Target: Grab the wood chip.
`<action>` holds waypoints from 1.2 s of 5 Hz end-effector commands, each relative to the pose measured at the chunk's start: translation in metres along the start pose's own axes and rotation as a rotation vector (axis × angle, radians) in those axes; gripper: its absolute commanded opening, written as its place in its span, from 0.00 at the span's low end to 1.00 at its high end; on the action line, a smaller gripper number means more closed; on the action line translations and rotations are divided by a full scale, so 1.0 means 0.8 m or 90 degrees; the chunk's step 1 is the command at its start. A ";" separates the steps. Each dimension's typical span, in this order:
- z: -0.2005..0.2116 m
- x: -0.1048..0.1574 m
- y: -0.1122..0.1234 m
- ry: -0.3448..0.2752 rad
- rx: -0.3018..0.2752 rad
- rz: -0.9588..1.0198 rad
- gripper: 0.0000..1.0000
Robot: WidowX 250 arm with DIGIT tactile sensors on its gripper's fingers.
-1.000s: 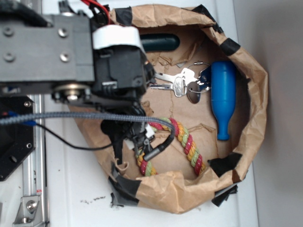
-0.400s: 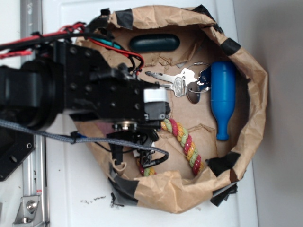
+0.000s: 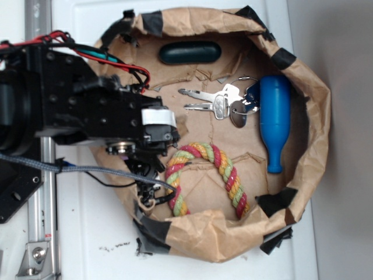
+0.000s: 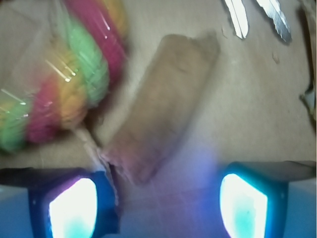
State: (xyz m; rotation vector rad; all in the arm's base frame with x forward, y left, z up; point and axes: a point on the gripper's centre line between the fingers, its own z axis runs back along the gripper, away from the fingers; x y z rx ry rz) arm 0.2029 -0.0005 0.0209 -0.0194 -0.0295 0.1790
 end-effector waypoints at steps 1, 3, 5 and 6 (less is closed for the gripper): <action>0.018 0.000 -0.020 -0.018 -0.011 -0.019 1.00; 0.023 0.024 -0.010 -0.021 -0.003 0.007 1.00; 0.017 0.044 0.024 -0.014 0.017 0.110 1.00; 0.010 0.042 0.029 -0.007 0.031 0.111 1.00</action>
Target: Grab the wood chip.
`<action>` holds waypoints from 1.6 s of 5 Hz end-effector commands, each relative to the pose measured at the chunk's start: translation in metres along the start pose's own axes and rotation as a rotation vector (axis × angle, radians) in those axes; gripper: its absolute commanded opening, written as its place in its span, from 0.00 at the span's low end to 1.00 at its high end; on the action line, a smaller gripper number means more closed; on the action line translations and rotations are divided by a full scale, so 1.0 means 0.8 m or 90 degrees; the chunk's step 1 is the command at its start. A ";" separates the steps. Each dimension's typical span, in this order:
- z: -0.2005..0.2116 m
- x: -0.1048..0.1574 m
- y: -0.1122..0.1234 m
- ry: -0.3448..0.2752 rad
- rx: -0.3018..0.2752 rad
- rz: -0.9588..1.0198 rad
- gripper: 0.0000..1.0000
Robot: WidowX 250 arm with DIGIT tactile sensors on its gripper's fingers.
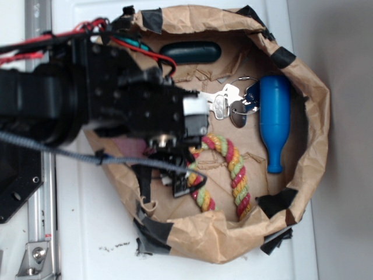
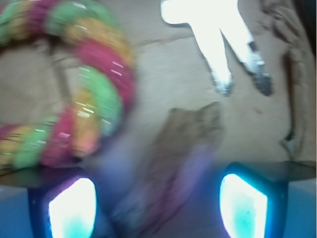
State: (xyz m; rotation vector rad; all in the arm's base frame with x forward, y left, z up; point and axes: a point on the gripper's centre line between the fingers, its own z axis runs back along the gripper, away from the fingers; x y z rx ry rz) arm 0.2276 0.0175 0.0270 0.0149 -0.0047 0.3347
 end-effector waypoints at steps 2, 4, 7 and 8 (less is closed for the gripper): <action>-0.010 0.006 0.014 -0.024 0.020 0.079 0.00; -0.009 0.003 0.011 -0.023 0.022 0.078 0.00; -0.030 -0.002 -0.011 -0.002 0.063 0.056 0.00; 0.032 0.014 -0.013 -0.049 0.054 0.053 0.00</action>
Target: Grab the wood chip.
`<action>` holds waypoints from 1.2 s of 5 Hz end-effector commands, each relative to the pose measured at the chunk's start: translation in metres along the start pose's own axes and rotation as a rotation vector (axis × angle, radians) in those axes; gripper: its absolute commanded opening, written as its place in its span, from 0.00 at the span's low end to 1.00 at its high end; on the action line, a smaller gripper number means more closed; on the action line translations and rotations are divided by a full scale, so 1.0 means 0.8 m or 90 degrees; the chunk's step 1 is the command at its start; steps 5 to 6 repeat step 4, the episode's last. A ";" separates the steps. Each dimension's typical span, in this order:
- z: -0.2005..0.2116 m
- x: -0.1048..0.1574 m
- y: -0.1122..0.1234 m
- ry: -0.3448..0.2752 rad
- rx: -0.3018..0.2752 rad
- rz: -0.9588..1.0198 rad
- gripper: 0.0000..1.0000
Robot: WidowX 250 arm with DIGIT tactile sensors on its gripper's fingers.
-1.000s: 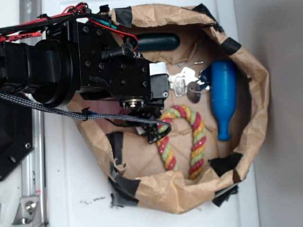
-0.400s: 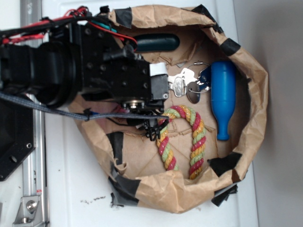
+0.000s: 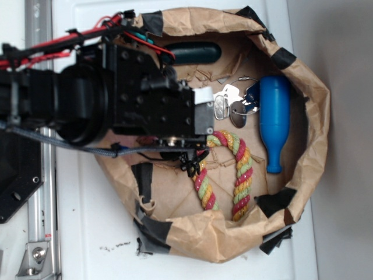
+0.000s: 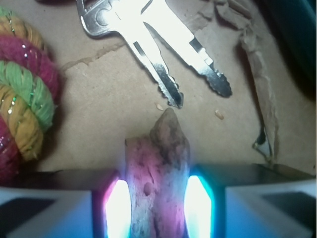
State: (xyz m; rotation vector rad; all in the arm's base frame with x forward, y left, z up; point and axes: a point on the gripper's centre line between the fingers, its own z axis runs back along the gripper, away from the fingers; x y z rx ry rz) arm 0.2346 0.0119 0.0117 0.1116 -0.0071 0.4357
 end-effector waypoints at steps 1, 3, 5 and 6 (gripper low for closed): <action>0.114 0.024 0.007 -0.148 -0.080 0.003 0.00; 0.197 0.024 0.004 -0.158 -0.096 -0.018 0.00; 0.186 0.025 -0.001 -0.139 -0.086 -0.031 0.00; 0.186 0.025 -0.001 -0.139 -0.086 -0.031 0.00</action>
